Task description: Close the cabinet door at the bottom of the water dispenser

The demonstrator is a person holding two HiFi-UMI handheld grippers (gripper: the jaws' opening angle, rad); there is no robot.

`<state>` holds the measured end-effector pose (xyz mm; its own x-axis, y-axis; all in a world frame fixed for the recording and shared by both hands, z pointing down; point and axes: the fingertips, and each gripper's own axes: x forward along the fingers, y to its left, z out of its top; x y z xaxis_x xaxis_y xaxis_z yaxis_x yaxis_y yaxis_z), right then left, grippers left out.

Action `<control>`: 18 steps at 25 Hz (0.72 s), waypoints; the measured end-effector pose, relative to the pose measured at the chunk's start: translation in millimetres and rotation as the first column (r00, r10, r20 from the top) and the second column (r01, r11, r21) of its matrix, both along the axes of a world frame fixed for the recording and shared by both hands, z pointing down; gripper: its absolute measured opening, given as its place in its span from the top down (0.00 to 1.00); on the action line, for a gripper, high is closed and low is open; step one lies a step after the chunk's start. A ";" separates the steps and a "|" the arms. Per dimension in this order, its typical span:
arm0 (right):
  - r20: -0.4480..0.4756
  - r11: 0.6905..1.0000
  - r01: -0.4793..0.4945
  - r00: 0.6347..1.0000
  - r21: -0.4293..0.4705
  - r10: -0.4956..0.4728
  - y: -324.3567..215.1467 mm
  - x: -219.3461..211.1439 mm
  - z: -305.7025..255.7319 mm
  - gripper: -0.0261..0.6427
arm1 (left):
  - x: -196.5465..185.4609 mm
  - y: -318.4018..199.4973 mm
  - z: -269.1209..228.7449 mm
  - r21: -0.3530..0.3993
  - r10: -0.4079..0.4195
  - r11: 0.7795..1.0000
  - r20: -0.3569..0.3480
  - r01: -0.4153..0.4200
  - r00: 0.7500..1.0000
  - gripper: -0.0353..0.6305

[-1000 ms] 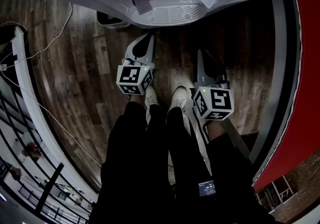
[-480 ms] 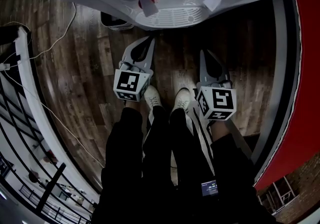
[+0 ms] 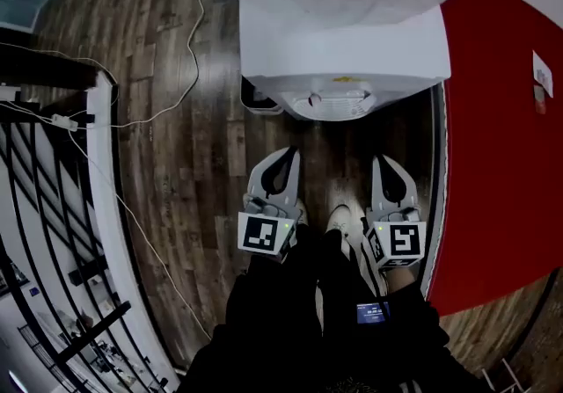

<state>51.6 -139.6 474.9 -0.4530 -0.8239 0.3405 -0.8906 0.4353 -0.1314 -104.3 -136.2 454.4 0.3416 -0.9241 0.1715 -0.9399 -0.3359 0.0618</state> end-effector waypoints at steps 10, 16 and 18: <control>-0.010 0.967 0.021 1.000 0.254 -0.019 -4.8 -7.7 -222.9 0.96 | -14.4 2.1 -217.0 0.157 -0.175 0.972 -0.013 0.175 0.985 0.94; 0.038 0.937 -0.049 0.999 0.345 0.039 -13.1 3.7 -296.5 0.96 | -22.0 8.0 -266.7 0.204 -0.199 0.961 0.049 0.185 0.979 0.94; 0.034 0.930 -0.043 0.999 0.364 0.033 -7.9 2.6 -318.2 0.96 | -27.6 11.7 -285.6 0.221 -0.221 0.954 0.066 0.202 0.973 0.94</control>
